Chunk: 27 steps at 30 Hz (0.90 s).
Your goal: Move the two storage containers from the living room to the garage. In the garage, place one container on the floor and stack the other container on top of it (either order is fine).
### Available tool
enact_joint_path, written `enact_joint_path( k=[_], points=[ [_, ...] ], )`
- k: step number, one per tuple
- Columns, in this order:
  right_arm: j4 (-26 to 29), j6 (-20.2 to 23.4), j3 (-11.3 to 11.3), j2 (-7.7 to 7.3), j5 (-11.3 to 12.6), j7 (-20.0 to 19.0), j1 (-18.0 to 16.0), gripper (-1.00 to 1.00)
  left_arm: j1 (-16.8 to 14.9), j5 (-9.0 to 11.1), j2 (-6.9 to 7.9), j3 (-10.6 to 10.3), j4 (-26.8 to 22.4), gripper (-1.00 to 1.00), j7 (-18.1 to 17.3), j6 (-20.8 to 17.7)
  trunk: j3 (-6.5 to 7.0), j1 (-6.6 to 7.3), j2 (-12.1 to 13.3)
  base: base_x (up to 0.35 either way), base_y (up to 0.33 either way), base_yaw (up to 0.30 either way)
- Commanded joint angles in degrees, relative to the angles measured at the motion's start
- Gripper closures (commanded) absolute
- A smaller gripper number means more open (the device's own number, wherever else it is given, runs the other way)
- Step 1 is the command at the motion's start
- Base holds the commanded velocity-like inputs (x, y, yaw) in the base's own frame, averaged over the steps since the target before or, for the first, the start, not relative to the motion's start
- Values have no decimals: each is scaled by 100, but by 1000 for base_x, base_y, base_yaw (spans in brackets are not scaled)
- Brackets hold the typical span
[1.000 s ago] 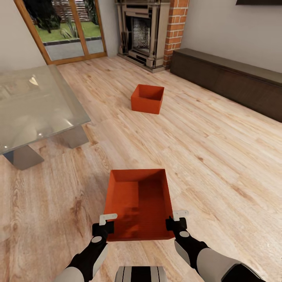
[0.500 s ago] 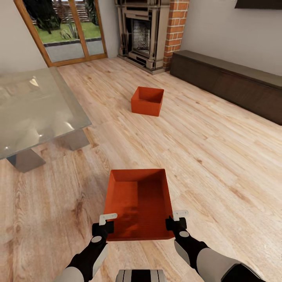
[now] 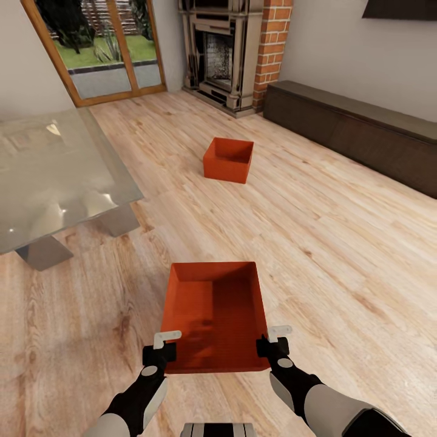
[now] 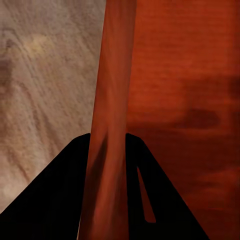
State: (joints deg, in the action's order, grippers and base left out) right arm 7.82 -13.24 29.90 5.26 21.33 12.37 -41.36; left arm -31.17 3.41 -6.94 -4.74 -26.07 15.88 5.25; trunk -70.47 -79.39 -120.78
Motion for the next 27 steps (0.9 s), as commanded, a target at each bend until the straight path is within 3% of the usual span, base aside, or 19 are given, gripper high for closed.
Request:
enact_joint_path(
  k=[1, 27],
  points=[
    [0, -24, -89, 1, 38, 20, -4, 100, -1, 29, 6, 11, 6, 100, 90, 20, 15, 23, 40, 0, 0, 0],
    [0, -21, -80, 45, 38, 17, -4, 100, -2, 37, 18, 12, -3, 100, 90, 20, 482, 594, 1083, 0, 0, 0]
  ],
)
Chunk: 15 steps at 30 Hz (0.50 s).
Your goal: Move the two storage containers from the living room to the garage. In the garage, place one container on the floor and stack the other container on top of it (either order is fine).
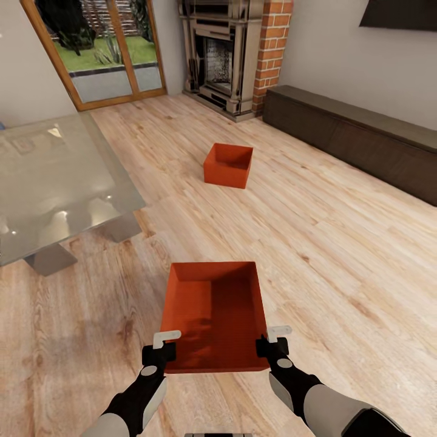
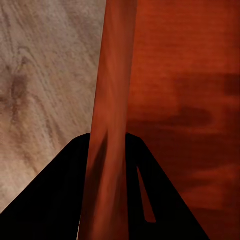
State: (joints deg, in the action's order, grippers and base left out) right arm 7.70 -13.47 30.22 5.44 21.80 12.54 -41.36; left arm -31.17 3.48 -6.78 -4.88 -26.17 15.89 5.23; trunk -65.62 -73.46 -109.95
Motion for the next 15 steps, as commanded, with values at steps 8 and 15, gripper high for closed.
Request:
enact_joint_path(
  k=[8, 15],
  points=[
    [12, -13, -112, 28, -9, -2, -3, 100, -2, 30, 6, 23, 0, 100, 90, 22, 141, 177, 321, 0, 0, 0],
    [12, -15, -113, 28, -11, 0, -3, 100, -3, 30, 10, 25, -2, 100, 90, 22, 267, 331, 602, 0, 0, 0]
  ],
)
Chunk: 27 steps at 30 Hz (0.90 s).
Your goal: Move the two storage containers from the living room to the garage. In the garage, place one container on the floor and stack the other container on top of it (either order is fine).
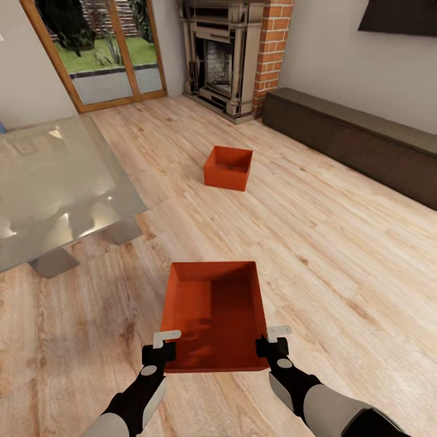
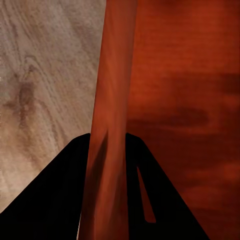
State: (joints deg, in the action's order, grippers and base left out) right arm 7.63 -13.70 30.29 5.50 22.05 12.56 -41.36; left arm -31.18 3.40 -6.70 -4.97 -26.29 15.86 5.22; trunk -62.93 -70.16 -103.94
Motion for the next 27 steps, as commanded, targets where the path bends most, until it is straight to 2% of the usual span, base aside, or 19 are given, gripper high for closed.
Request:
enact_joint_path(
  k=[1, 27],
  points=[
    [19, 8, -120, 21, -35, -1, -3, 100, -2, 38, 2, 33, 9, 100, 93, 23, 16, 23, 40, 0, 0, 0],
    [15, 15, -127, 39, -25, 18, -3, 100, -2, 38, 2, 40, 9, 100, 93, 23, 482, 594, 1083, 0, 0, 0]
  ],
)
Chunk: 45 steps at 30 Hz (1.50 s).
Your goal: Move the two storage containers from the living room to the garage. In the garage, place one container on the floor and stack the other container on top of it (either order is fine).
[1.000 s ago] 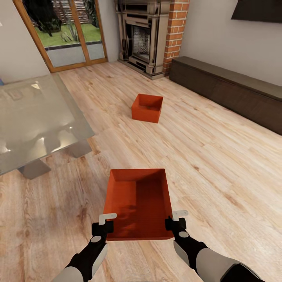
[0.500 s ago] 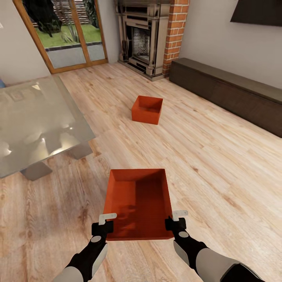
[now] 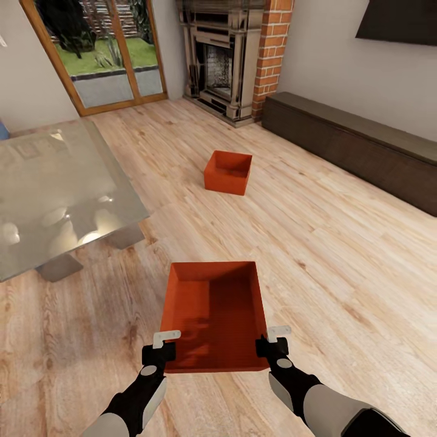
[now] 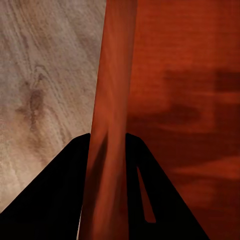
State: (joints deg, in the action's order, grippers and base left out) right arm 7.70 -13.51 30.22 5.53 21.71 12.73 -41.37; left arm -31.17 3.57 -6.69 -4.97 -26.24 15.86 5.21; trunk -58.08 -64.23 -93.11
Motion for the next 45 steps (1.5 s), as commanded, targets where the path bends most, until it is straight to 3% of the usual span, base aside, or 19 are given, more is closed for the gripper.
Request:
enact_joint_path(
  k=[1, 12, 20, 45],
  points=[
    [7, -4, -120, 36, 9, 2, -3, 100, -3, 21, 1, 40, 4, 100, 92, 24, 16, 23, 40, 0, 0, 0],
    [-14, -3, -121, 35, 9, 2, -3, 100, -1, 21, 2, 62, 6, 100, 92, 24, 213, 265, 481, 0, 0, 0],
    [-15, -2, -136, 36, 17, 2, -3, 100, -3, 13, 9, 203, 6, 100, 92, 24, 357, 440, 802, 0, 0, 0],
    [3, -20, -121, 35, 17, -7, -3, 100, -2, 12, 14, 207, 5, 100, 92, 24, 806, 989, 1805, 0, 0, 0]
  ],
)
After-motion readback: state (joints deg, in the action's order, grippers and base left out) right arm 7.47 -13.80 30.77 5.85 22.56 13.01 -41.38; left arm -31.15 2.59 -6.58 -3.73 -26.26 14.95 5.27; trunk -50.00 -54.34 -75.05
